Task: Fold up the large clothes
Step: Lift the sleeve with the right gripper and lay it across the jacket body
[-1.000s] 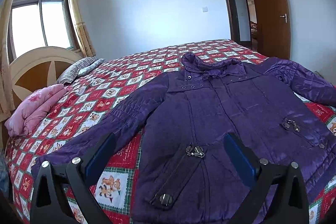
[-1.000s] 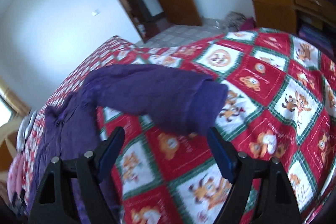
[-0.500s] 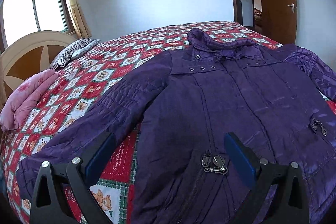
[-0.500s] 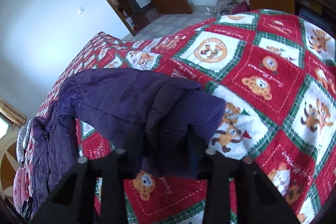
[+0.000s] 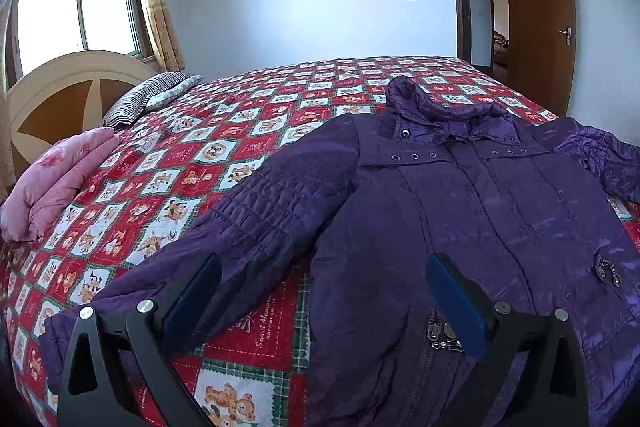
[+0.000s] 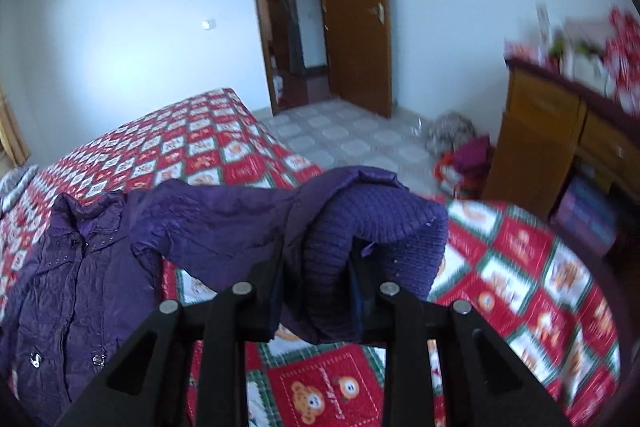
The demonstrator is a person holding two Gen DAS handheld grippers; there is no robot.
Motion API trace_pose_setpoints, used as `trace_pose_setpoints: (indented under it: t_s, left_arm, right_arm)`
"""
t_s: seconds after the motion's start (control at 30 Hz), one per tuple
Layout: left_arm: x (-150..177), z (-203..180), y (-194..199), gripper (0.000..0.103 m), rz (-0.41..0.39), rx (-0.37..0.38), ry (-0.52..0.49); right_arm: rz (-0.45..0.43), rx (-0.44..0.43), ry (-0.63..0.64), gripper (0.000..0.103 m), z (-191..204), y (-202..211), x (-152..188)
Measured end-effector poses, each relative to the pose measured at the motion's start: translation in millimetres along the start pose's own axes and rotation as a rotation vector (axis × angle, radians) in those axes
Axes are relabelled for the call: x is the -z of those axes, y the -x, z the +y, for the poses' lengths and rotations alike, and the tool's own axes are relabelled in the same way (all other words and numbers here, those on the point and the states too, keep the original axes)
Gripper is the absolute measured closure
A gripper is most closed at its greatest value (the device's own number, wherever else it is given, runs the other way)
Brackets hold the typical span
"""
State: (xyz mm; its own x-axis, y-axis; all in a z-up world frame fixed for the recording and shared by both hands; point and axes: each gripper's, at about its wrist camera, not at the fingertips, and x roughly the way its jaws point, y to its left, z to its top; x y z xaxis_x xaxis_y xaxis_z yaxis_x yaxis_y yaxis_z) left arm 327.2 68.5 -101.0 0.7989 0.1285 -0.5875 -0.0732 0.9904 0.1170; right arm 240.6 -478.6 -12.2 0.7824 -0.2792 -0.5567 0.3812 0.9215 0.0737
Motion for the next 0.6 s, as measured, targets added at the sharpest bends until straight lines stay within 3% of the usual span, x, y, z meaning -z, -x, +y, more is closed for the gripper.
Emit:
trace_pose_setpoints:
  t_s: [0.3,0.6]
  left_arm:
    - [-14,27,-17,0.001,0.007,-0.049,0.024]
    - [-10,53,-21,0.001,0.024,-0.083,0.052]
  right_arm:
    - [-0.138,-0.101,0.274,0.074,123,37,-16]
    - [-0.243,-0.225,0.597,0.074,265,61,15]
